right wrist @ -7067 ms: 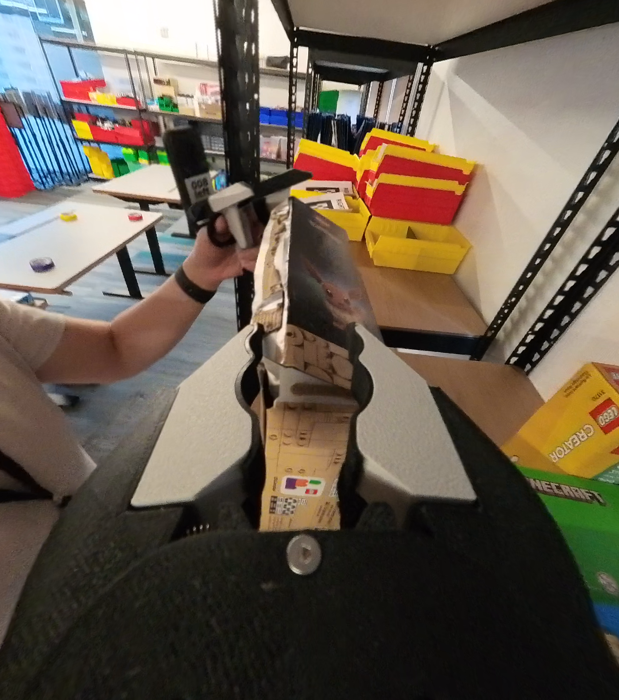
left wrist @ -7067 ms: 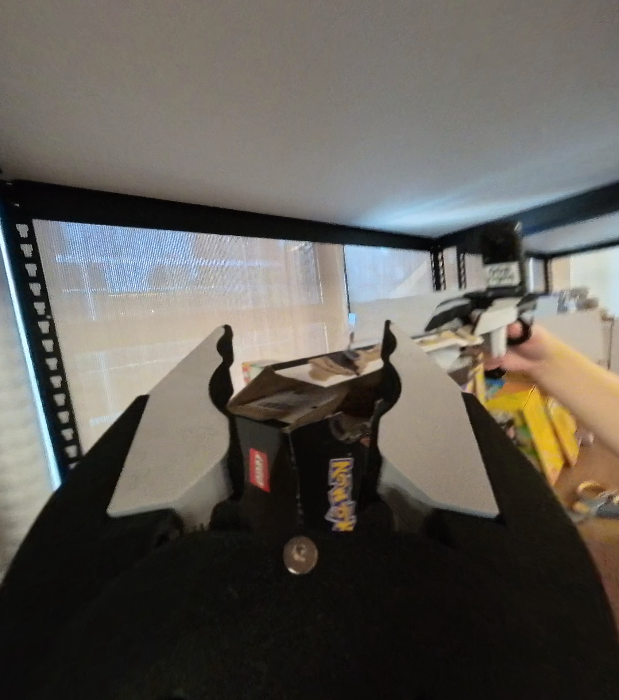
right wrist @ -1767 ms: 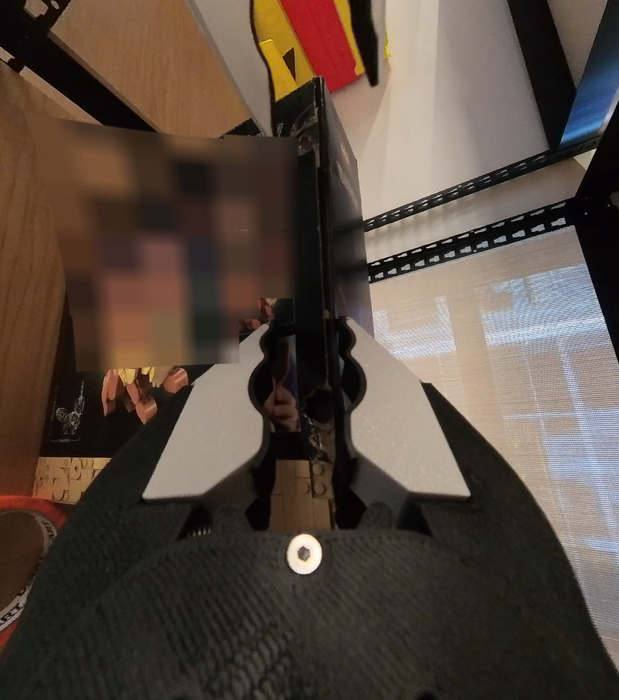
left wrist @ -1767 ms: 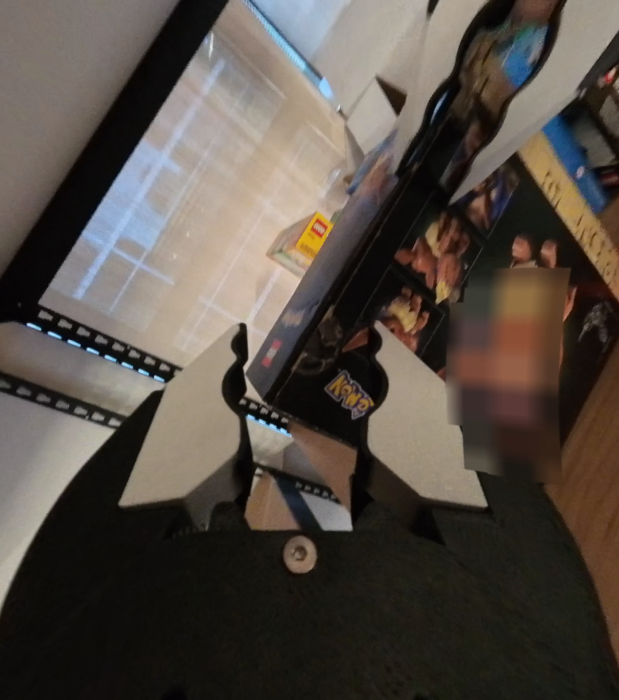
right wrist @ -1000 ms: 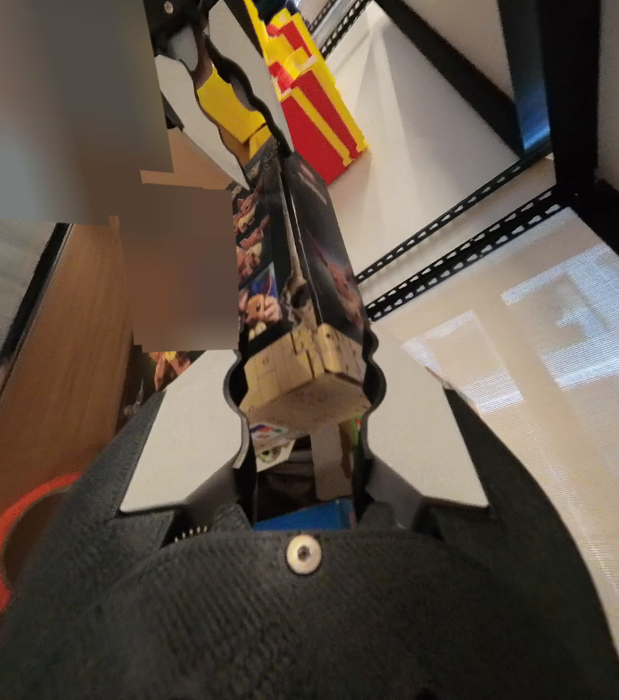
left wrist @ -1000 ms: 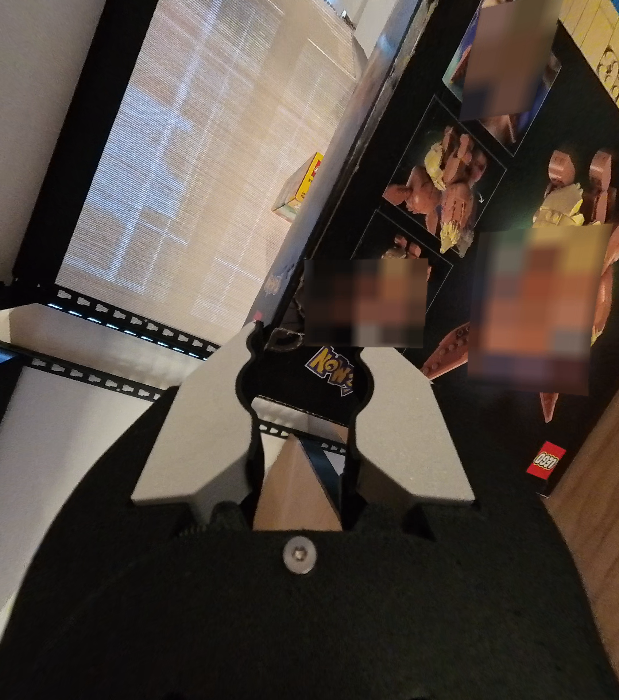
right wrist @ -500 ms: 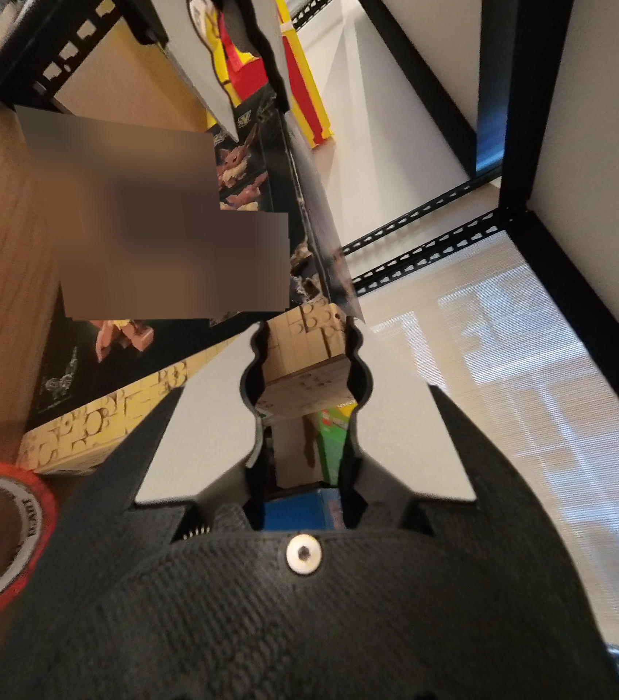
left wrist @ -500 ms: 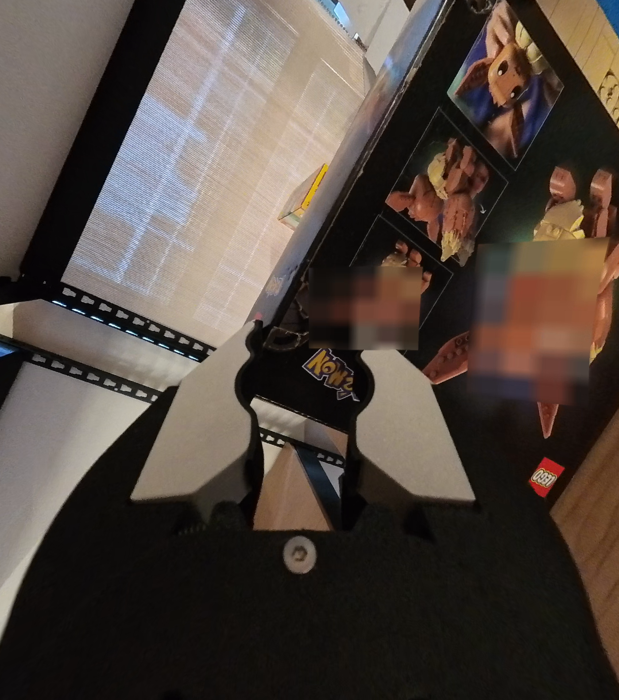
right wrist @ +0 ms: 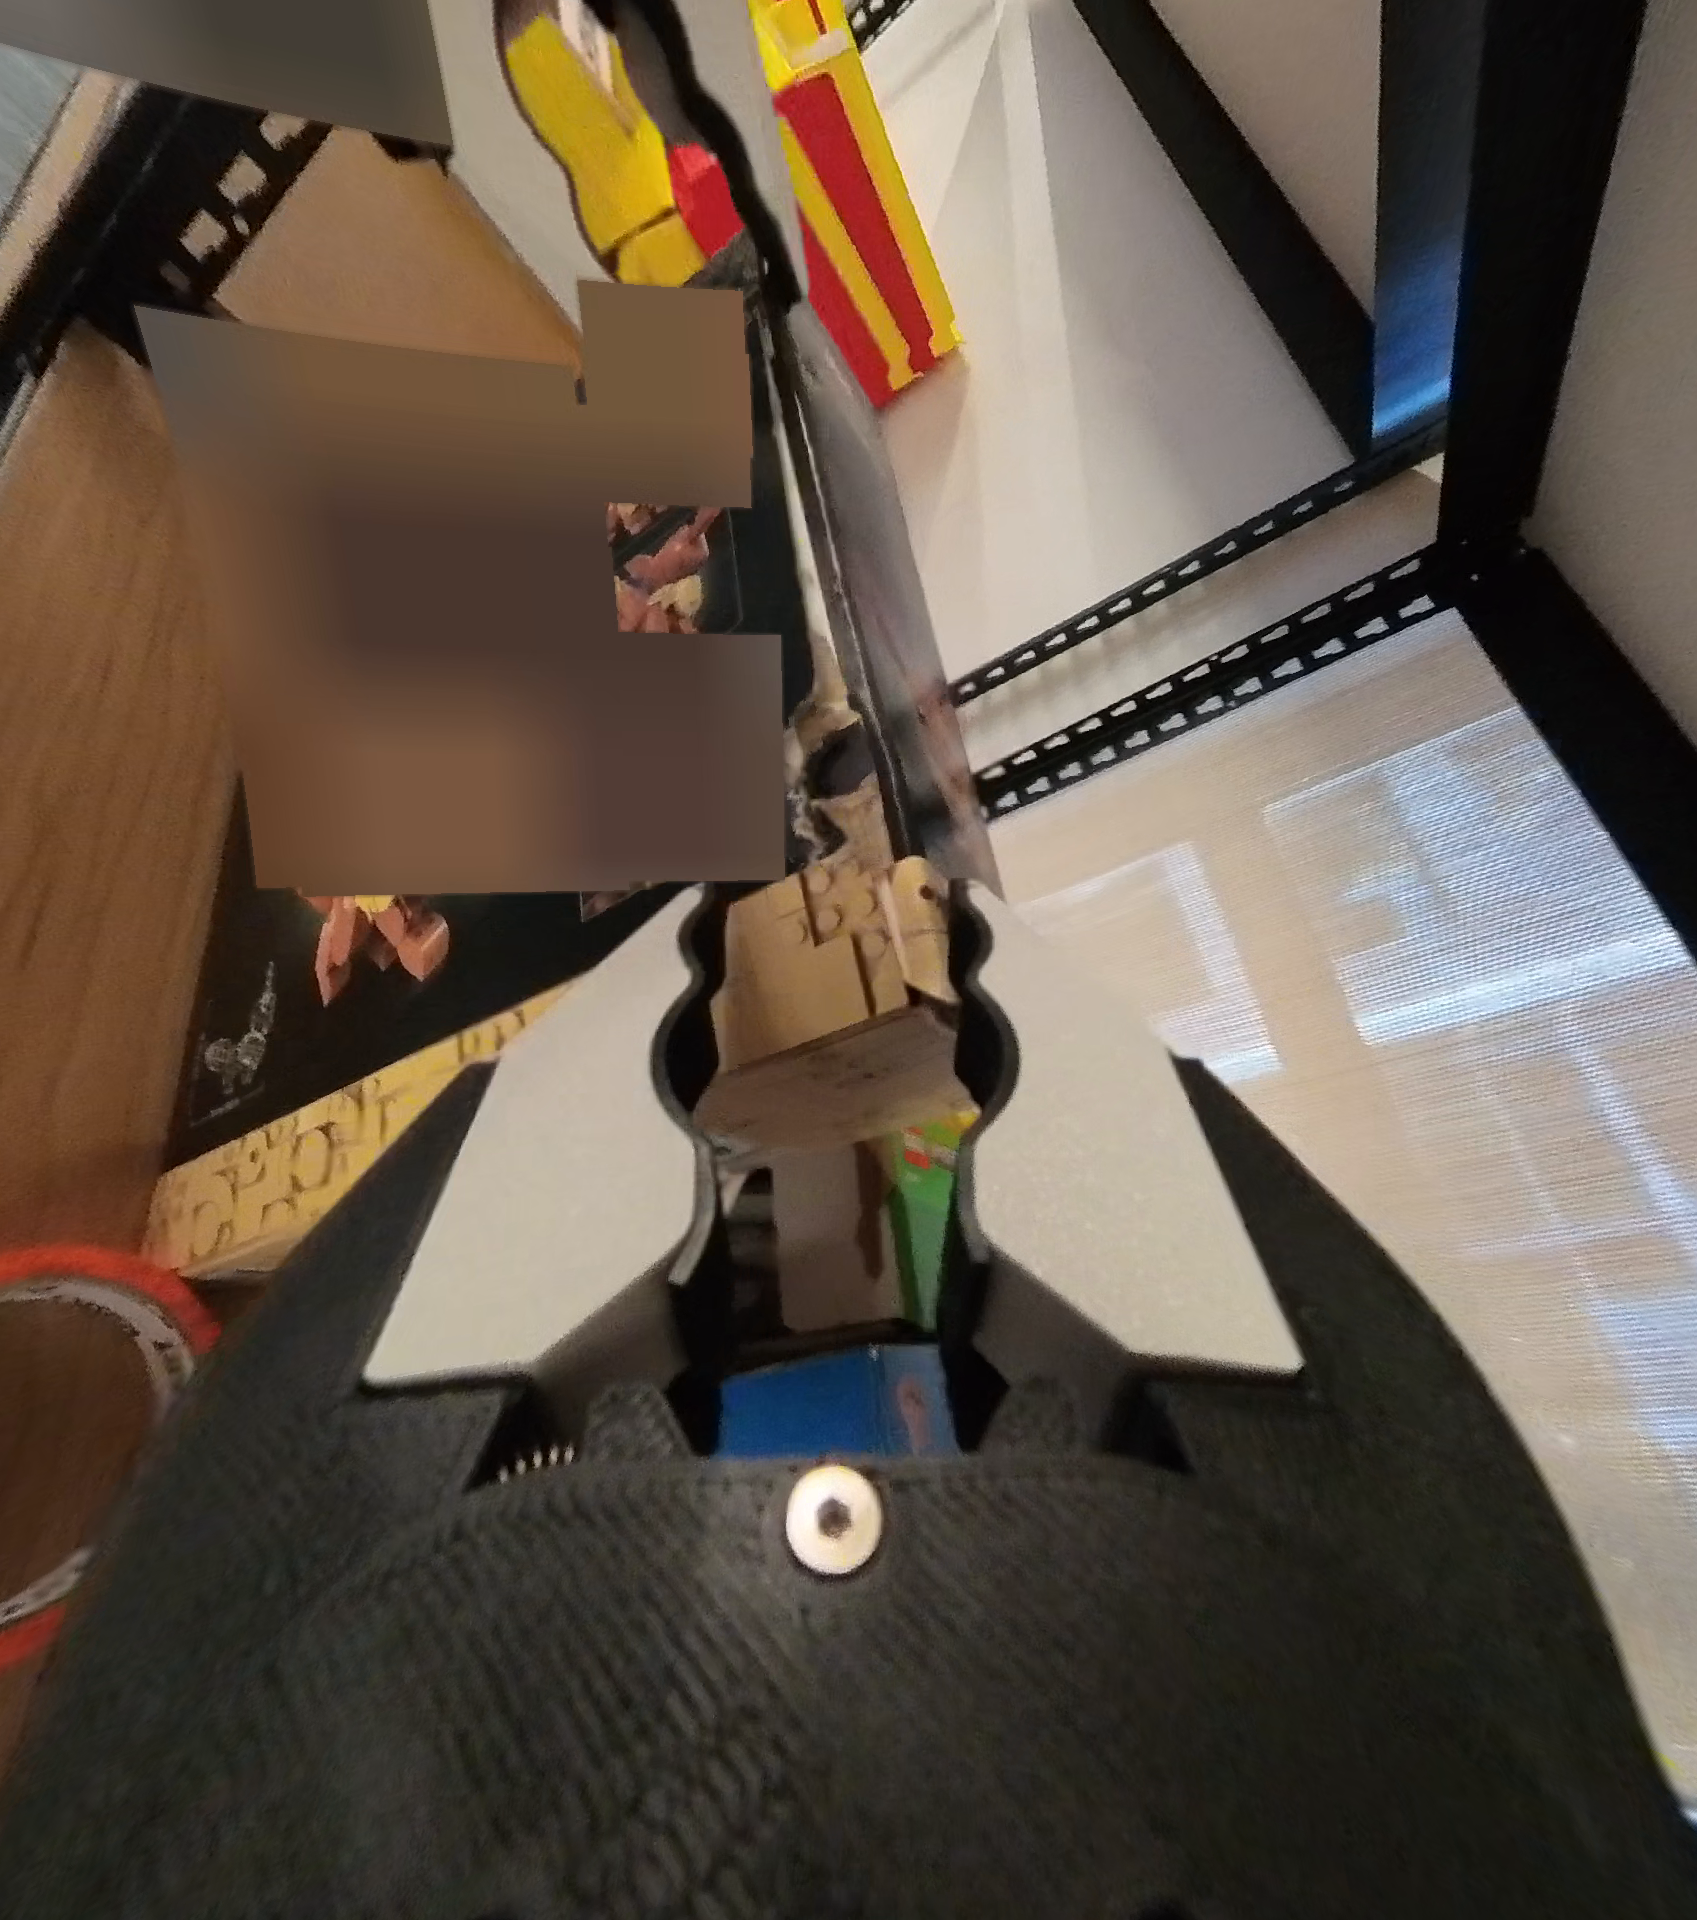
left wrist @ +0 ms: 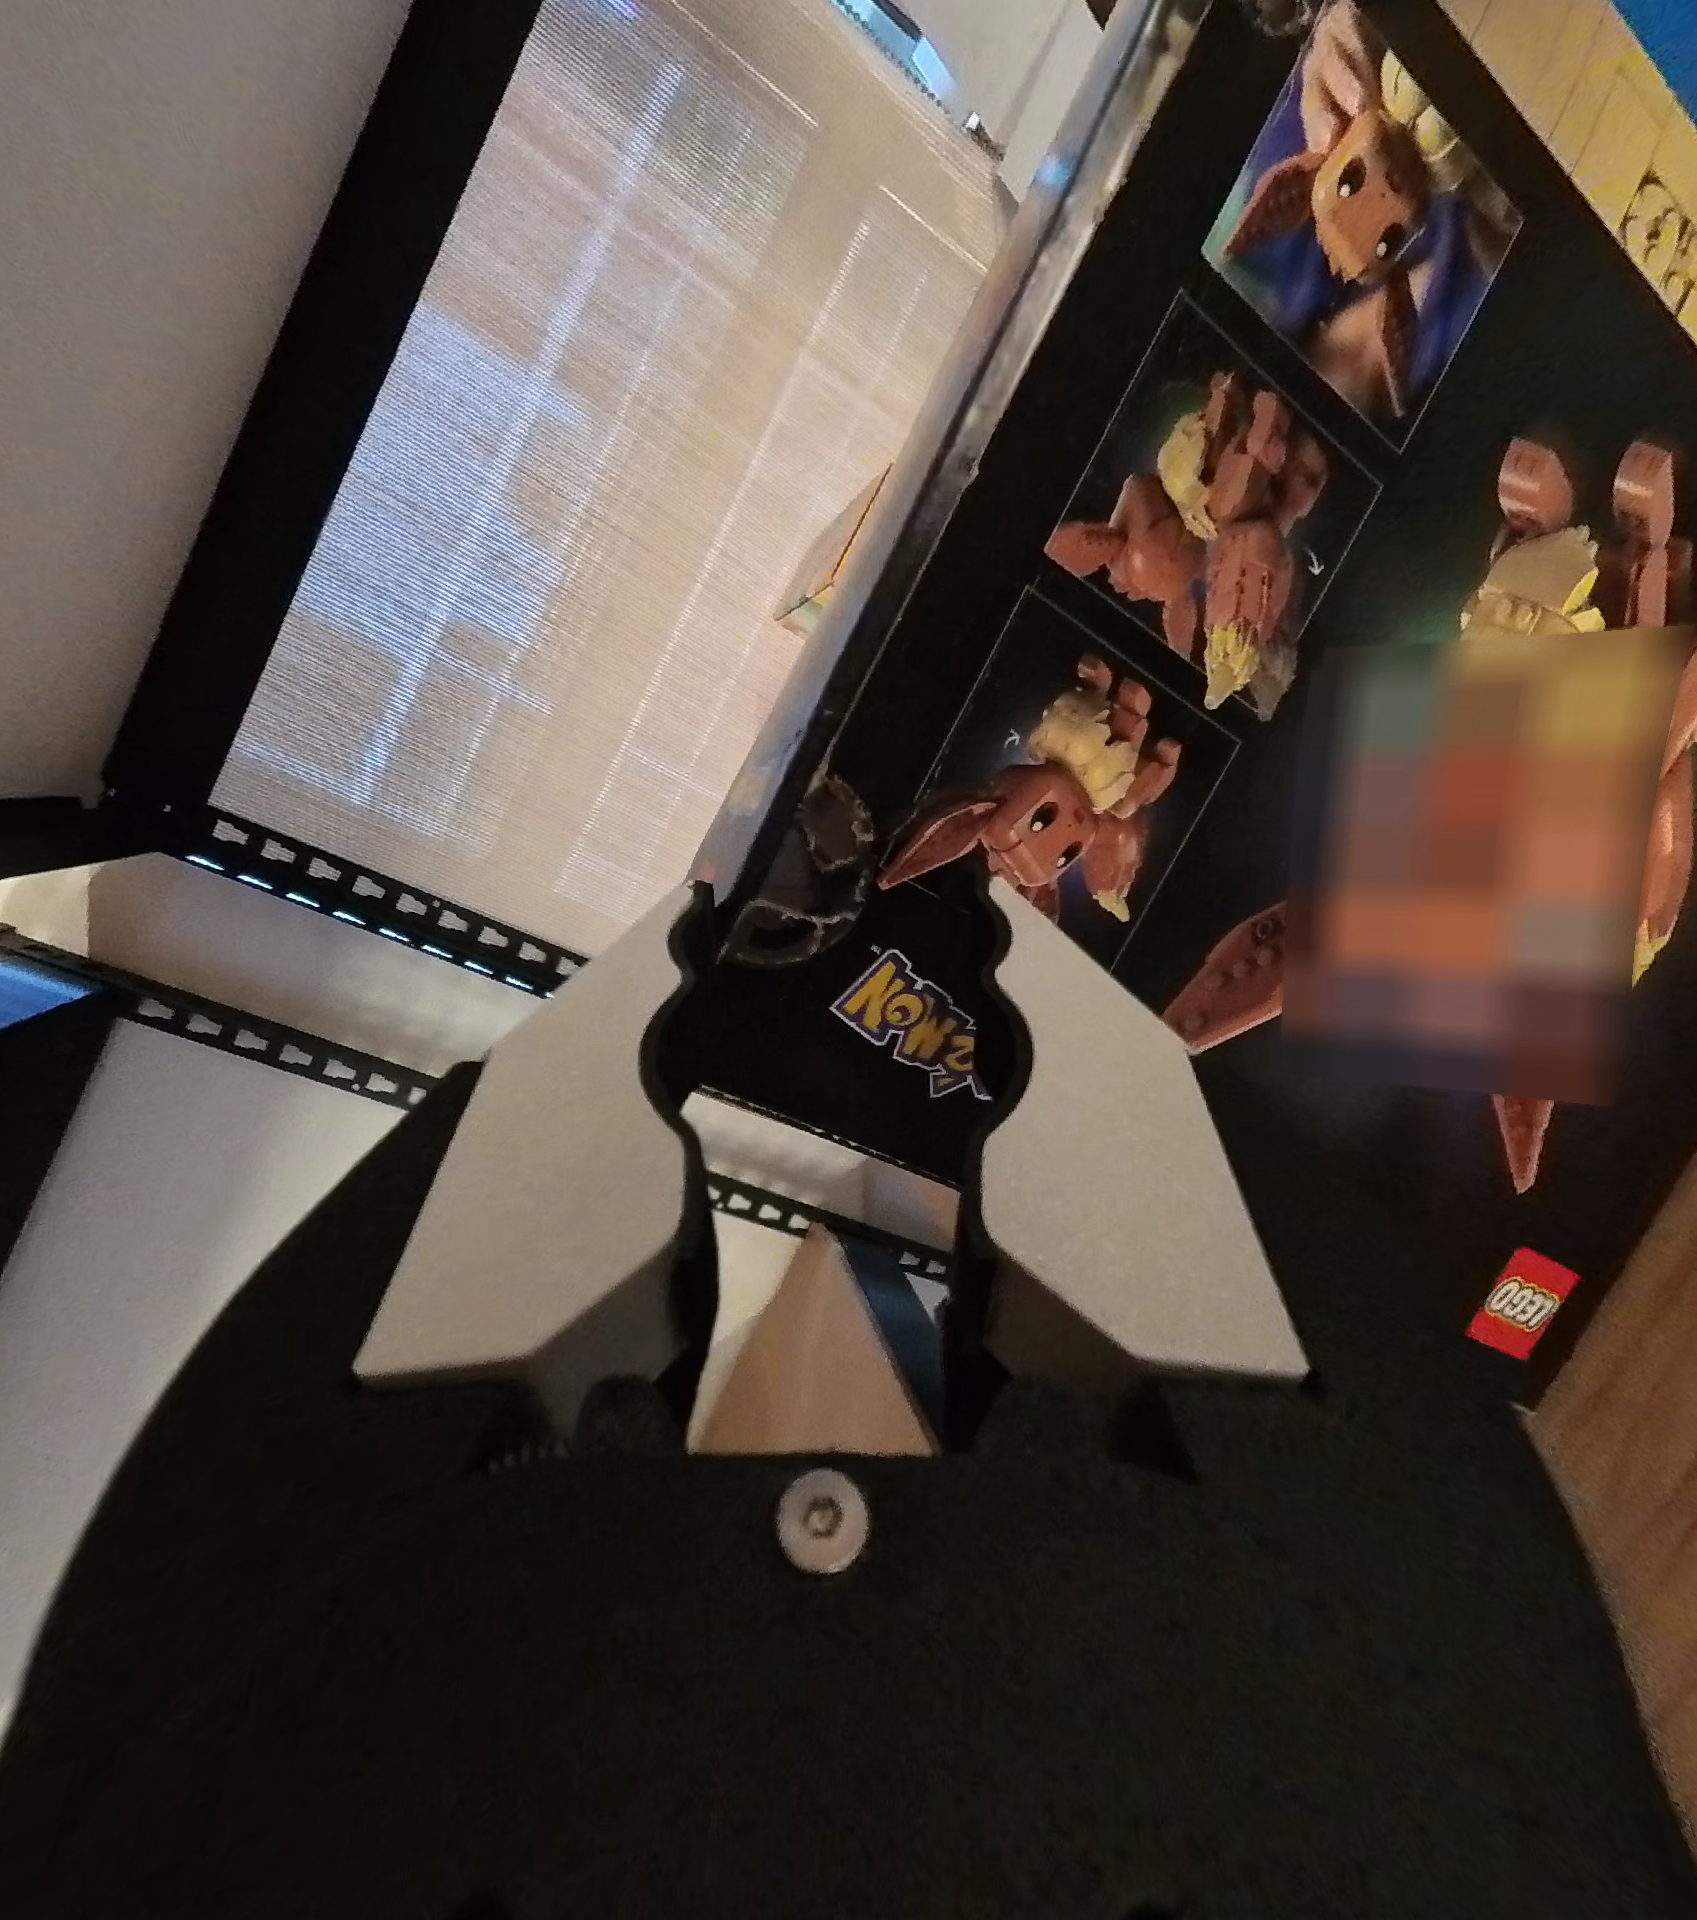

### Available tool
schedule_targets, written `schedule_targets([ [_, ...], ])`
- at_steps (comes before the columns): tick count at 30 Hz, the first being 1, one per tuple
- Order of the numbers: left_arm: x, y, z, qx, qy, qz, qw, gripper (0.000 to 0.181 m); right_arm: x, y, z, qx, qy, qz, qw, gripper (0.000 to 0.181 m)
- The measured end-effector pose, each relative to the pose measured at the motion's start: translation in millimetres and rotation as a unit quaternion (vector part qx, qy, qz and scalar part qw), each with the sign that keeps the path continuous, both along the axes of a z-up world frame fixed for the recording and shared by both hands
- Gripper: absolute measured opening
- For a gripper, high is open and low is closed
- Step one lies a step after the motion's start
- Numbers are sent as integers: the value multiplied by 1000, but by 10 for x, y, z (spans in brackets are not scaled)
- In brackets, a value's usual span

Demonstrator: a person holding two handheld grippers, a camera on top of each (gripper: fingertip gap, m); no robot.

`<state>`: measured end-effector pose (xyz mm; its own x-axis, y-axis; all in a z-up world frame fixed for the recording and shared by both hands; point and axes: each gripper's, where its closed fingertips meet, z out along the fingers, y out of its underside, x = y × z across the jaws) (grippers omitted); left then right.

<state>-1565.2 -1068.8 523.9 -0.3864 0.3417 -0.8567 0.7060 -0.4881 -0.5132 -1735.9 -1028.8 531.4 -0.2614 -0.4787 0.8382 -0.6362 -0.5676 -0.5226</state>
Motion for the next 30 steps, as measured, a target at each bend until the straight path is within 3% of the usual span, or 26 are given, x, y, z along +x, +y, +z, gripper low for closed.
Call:
schedule_targets([
  [6,-7,53,47,-11,2,-21,1000,39,50,-23,26,38,-14,-12,999,47],
  [14,62,339,194,16,103,-96,990,42,-85,276,32,83,-108,-36,990,51],
  [16,136,480,143,20,150,-107,983,39,-218,497,-248,123,-143,-39,981,43],
  [18,175,672,-39,48,206,-131,969,37,-372,628,-797,188,-146,-69,969,38],
  [20,121,879,-357,106,251,-169,947,36,-433,765,-1426,280,-133,-90,947,38],
  [23,-69,1089,-884,207,280,-210,914,34,-304,854,-2009,370,-133,-93,915,38],
  [26,-284,1246,-1326,309,277,-212,885,35,-228,807,-2326,402,-98,-119,903,40],
  [30,-514,1468,-1613,345,290,-188,872,34,-308,723,-2630,442,-62,-155,881,42],
])
